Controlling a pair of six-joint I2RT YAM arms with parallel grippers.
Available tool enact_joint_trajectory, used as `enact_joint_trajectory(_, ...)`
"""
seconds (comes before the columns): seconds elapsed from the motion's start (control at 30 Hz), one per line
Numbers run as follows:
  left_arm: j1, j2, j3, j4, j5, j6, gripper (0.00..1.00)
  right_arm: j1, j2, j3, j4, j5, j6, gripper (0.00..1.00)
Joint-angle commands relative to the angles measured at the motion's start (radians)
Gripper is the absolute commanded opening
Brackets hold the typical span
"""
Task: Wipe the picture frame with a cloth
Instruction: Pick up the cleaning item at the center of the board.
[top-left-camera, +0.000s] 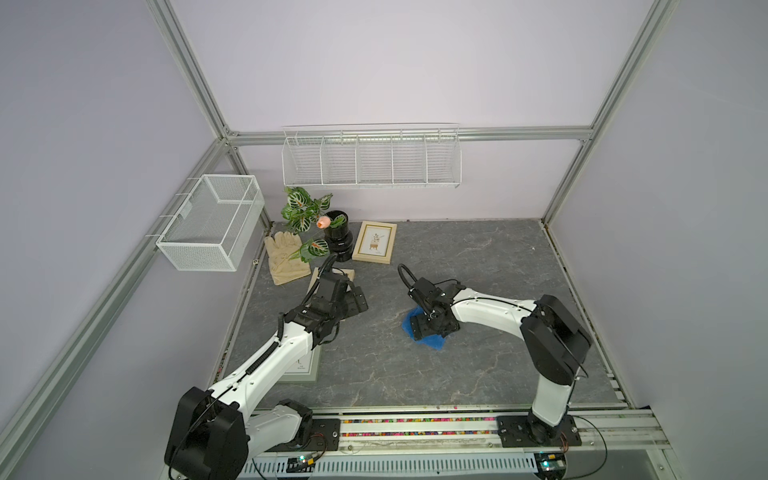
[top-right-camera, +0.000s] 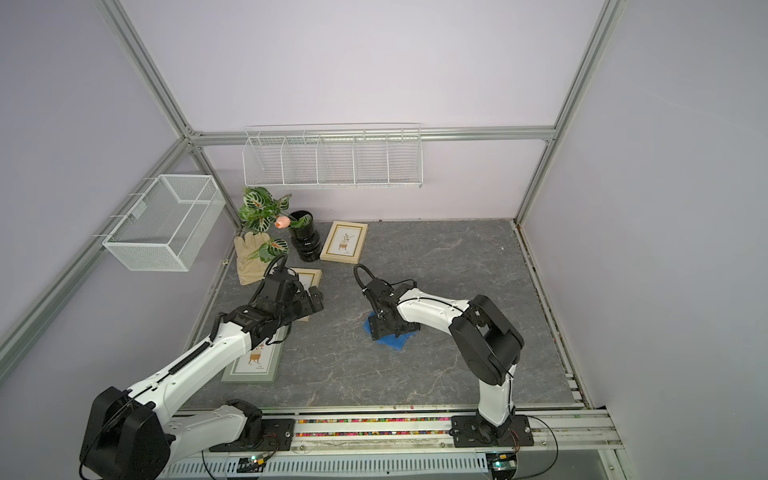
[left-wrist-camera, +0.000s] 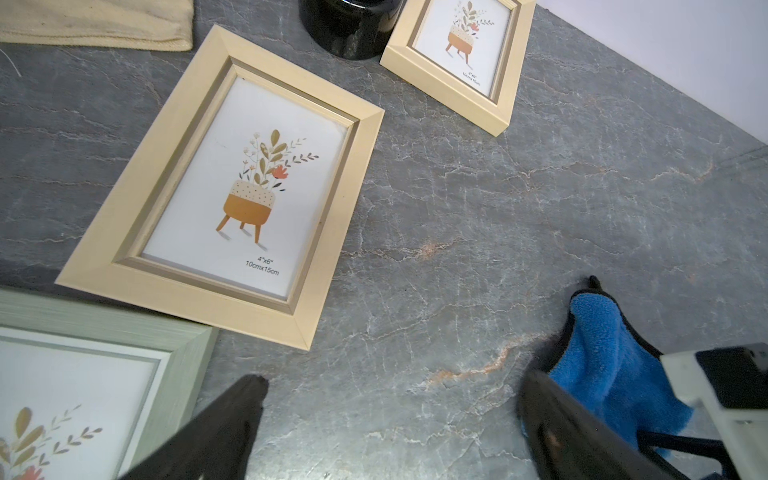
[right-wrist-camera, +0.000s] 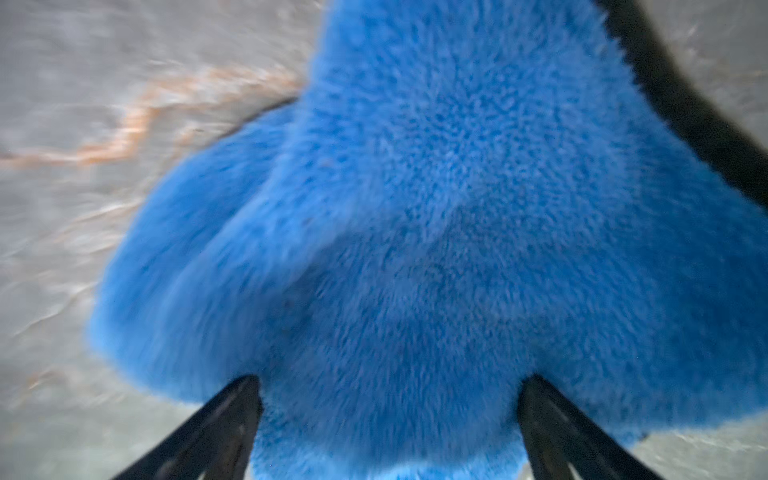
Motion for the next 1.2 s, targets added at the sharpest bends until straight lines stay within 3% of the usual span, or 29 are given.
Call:
enact_joint_trajectory(0.0, -0.003, 0.018, 0.0, -0.002, -0.009, 0.011, 0.99, 0.002, 0.04, -0.011, 0.0, 0.025, 0.018, 0.88)
enact_joint_trajectory(0.1, -0.002, 0.059, 0.033, -0.017, -0.008, 0.016, 1.0, 0.001, 0.029, -0.042, 0.016, 0.035, 0.02, 0.67)
enact_joint_trajectory(0.27, -0.003, 0.153, 0.11, -0.038, 0.011, 0.026, 1.0, -0.003, -0.06, -0.091, 0.063, 0.028, -0.002, 0.45)
enact_joint_trajectory(0.4, -0.004, 0.289, 0.23, -0.061, 0.052, 0.048, 0.96, -0.039, -0.138, -0.142, 0.137, -0.078, -0.018, 0.22)
enact_joint_trajectory(0.47, -0.007, 0.365, 0.306, -0.07, 0.078, 0.059, 0.93, -0.064, -0.175, -0.171, 0.167, -0.112, -0.011, 0.16)
enact_joint_trajectory(0.9, -0.018, 0.901, 0.896, -0.107, 0.153, 0.247, 0.85, -0.141, -0.362, -0.264, 0.184, -0.105, -0.043, 0.13)
enact_joint_trajectory(1.17, -0.019, 1.132, 1.205, -0.206, 0.145, 0.335, 0.85, -0.152, -0.413, -0.325, 0.221, -0.129, -0.049, 0.13)
